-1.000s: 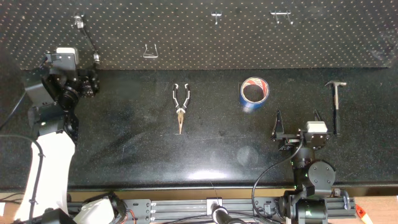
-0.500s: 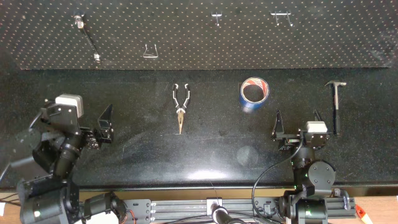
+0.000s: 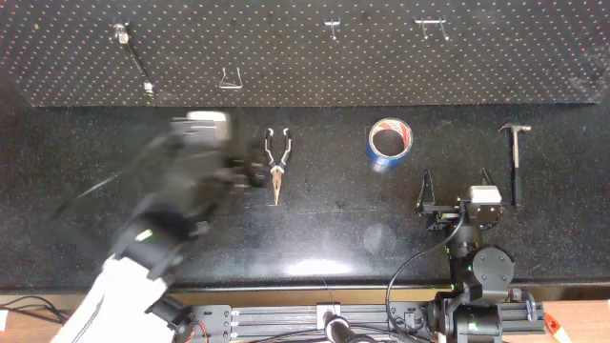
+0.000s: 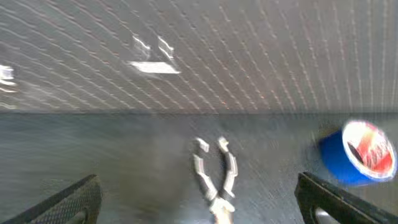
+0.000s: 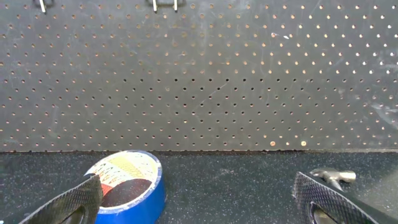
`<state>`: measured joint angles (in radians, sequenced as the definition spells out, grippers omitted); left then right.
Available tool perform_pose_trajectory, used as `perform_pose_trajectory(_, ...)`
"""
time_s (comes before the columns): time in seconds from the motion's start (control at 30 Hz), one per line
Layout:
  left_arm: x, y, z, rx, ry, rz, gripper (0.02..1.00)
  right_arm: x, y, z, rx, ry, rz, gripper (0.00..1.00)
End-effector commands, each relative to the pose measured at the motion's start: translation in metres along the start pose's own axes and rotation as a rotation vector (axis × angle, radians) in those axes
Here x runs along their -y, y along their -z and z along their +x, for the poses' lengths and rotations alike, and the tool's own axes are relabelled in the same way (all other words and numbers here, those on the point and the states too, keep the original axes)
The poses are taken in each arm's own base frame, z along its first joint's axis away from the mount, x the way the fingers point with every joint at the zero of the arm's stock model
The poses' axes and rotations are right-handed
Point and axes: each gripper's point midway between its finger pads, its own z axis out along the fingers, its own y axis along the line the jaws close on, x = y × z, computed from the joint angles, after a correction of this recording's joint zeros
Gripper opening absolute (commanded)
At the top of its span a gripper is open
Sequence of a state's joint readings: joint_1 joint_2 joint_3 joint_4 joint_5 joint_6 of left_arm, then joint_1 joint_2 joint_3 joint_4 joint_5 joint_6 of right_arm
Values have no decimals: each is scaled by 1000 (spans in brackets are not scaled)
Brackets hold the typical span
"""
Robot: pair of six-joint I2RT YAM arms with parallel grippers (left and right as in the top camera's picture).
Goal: Place Tools Onto Pegboard
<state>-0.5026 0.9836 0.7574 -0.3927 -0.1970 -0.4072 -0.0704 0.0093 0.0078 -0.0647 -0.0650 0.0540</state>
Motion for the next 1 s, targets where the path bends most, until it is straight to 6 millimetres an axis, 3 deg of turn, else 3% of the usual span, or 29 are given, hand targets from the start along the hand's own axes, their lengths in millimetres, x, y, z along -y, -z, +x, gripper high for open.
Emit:
perform_pose_trajectory(0.03, 39, -41, 65, -187, 124, -23, 996, -1, 0, 2, -2, 10, -7, 1000)
perform_pose_trajectory(0.1, 52, -44, 82, -275, 178, 34, 996, -1, 0, 1, -1, 10, -7, 1000)
perform_pose_trajectory(0.2, 44, -42, 98, -337, 160, -6, 996, -1, 0, 1, -2, 10, -7, 1000)
perform_pose_trajectory(0.3, 36, -59, 111, -380, 132, -78, 996, -1, 0, 1, -1, 10, -7, 1000)
perform_pose_trajectory(0.33, 32, -66, 115, -406, 47, -109, 996, -1, 0, 1, -2, 10, -7, 1000)
perform_pose_trajectory(0.43, 20, -86, 104, -453, -12, -223, 996, -1, 0, 1, -2, 10, -7, 1000)
perform_pose_trajectory(0.7, 9, -130, 78, -375, -30, -213, 996, -1, 0, 1, -1, 10, -7, 1000)
perform_pose_trajectory(1.0, 13, -148, 95, -410, -44, -186, 996, -1, 0, 1, -1, 10, -7, 998)
